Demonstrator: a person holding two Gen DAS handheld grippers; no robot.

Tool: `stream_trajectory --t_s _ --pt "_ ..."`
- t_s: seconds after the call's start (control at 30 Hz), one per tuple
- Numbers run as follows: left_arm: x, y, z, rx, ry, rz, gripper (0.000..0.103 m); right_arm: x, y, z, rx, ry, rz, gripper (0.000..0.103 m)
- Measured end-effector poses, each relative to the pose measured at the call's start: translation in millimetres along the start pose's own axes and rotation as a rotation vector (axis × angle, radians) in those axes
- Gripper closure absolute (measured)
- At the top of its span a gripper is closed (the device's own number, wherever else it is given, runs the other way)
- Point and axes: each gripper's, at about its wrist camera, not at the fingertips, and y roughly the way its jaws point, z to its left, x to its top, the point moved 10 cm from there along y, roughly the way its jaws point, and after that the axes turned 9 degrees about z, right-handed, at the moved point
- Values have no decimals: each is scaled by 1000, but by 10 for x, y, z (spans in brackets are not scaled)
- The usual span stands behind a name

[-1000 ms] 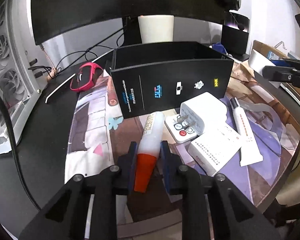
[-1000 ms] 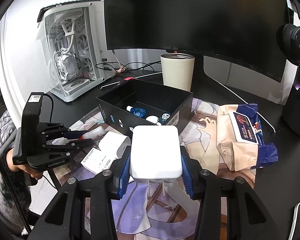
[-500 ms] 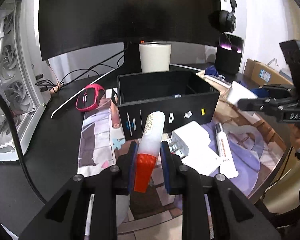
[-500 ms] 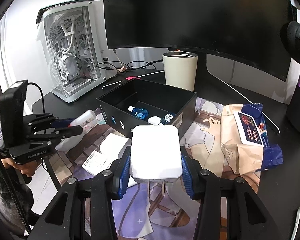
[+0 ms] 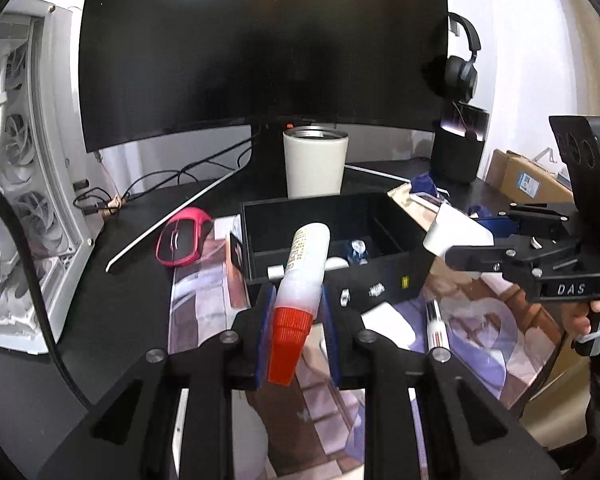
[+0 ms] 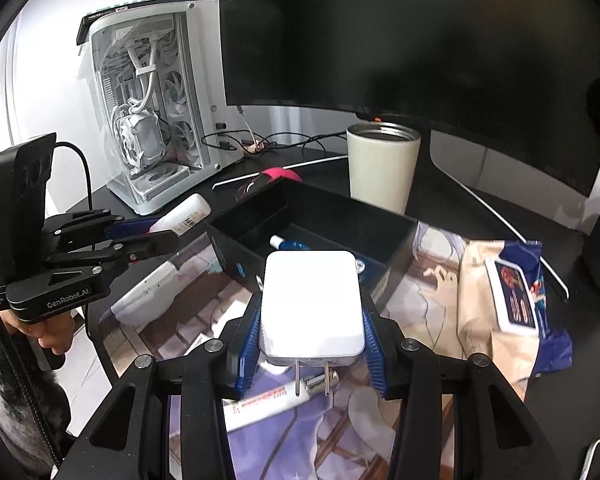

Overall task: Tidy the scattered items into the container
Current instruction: 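Carry the glue bottle and power brick over the black box with both grippers, then lower both items into the black box and open both grippers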

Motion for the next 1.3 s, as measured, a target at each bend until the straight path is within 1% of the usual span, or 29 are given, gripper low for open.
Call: stream_trajectory --t_s 0.13,0.33,0.53,0.67,0.97,1.3 --pt "117 50 -15 -6 1 -3 82 136 14 -2 -1 -4 -2 59" --pt "296 175 -24 -14 3 3 82 255 108 10 -9 -16 15 59" --pt "442 348 -30 -30 2 23 82 373 191 -43 -11 -6 24 59" --pt "505 501 -57 -28 15 45 82 428 262 -88 -20 -7 41 59" --pt "583 771 -62 -39 10 85 82 507 520 -202 -24 1 82 59" --pt "511 1029 62 -33 -10 143 82 489 787 -230 -33 -10 125 59"
